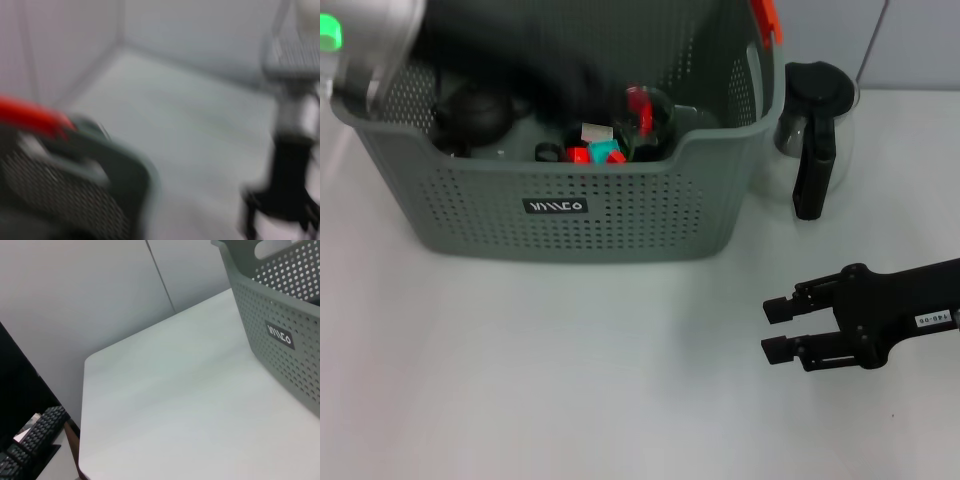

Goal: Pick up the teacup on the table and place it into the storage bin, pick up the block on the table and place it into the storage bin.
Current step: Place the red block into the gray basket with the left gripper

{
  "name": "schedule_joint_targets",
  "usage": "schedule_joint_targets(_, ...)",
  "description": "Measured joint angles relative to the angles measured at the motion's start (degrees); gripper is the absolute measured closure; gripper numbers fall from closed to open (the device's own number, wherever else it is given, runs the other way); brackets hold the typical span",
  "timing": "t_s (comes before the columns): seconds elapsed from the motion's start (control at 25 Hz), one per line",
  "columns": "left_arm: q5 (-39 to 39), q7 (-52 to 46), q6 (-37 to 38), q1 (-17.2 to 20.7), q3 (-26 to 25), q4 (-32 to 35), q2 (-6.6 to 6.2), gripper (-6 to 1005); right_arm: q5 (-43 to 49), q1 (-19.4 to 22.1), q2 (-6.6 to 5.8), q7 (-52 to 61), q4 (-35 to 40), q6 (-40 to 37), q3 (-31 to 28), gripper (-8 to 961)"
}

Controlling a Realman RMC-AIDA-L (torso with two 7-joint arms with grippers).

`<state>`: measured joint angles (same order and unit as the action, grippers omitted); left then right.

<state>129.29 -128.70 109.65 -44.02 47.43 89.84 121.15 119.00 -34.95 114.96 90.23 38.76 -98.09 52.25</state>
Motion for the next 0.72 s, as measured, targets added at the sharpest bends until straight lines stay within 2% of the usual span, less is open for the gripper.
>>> schedule_joint_targets(0.08, -0.5, -0.13, -7.43, -0.56, -0.85, -0.8, -0.27, 798, 0.0, -0.09, 0.0, 0.04, 0.0, 0.0, 0.03, 390)
schedule_joint_targets(0.2, 0.41, 0.03, -18.69, -1.53, 0.88, -4.75, -0.56, 798, 0.0, -0.21, 0.0, 0.04, 0.0, 0.01, -0.02, 390)
schedule_joint_targets(0.32, 3.19, 0.19, -26.63, -3.32, 4.34, -12.11, -1.77, 798, 0.0, -0.35, 0.0, 0.04, 0.0, 0.0, -0.12, 391)
schedule_joint_targets(0.4, 7.11, -0.14, -32.39, -5.47, 7.22, -19.42, -2.85, 798, 0.0, -0.36, 0.0, -0.07, 0.0, 0.0, -0.21, 391)
schedule_joint_targets(0.48, 10.68, -0.34, -35.53, -7.05, 8.57, -24.52, -3.19, 799, -0.01, -0.38, 0.0, -0.18, 0.0, 0.01, -0.28, 391)
schedule_joint_targets(0.52, 15.54, -0.83, -39.04, -8.81, 9.32, -29.14, -3.11, 799, -0.01, -0.38, 0.0, -0.19, 0.0, 0.0, -0.28, 391)
schedule_joint_targets(0.56, 15.54, -0.83, -39.04, -8.81, 9.32, -29.14, -3.11, 799, -0.02, -0.38, 0.0, -0.2, 0.0, 0.01, -0.29, 391)
schedule_joint_targets(0.72, 23.35, -1.65, -42.54, -11.01, 10.13, -33.85, -2.31, 785, -0.02, -0.38, 0.07, -0.21, 0.0, 0.0, -0.3, 390)
